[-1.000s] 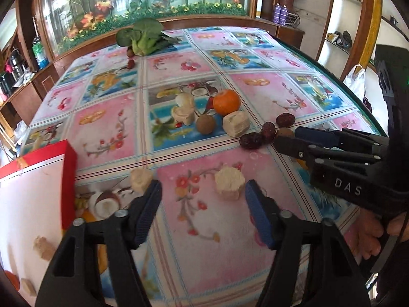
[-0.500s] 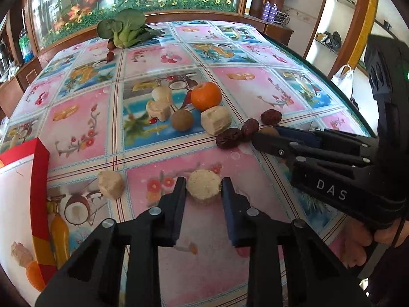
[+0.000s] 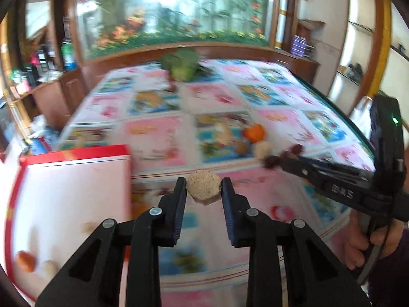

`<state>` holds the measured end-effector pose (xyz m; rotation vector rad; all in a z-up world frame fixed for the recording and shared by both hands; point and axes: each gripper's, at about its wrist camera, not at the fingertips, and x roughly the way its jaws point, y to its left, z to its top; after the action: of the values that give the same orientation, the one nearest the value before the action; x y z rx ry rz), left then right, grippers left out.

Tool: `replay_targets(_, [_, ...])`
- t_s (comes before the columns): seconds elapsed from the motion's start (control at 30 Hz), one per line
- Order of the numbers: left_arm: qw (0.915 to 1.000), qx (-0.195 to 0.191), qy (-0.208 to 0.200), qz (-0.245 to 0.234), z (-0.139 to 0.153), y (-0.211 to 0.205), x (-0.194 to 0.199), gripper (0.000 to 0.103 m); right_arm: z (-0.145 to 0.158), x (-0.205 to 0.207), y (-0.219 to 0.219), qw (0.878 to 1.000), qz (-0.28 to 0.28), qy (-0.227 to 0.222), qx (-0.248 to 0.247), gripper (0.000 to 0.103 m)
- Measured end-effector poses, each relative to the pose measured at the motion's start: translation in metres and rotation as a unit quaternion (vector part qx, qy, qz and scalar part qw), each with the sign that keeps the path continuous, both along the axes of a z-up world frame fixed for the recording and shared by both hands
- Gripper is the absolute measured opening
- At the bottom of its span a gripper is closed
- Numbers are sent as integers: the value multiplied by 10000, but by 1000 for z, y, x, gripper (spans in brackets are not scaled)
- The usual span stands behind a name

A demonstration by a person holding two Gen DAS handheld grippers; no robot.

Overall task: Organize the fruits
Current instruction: 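Grasp another round biscuit with the left tool while the right grasps a brown kiwi, then carry the biscuit and kiwi into the tray and open both tools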

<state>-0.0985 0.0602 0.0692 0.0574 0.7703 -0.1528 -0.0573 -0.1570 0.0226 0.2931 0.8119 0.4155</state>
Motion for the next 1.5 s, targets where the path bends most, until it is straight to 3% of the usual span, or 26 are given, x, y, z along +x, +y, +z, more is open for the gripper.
replay_targets(0.27, [9968, 46, 11, 795, -3, 72, -35, 30, 22, -23, 81, 9950, 925, -176, 341, 26])
replay_targets(0.77, [9872, 423, 98, 1534, -22, 131, -83, 30, 21, -69, 191, 9719, 2305, -419, -245, 26])
replay_targets(1.1, [9795, 702, 83, 1887, -27, 148, -90, 30, 5, -75, 225, 9639, 2594, -277, -538, 26])
replay_targets(1.5, [9723, 980, 208, 2112, -34, 151, -86, 30, -2, -76, 229, 9628, 2605, -108, -706, 26])
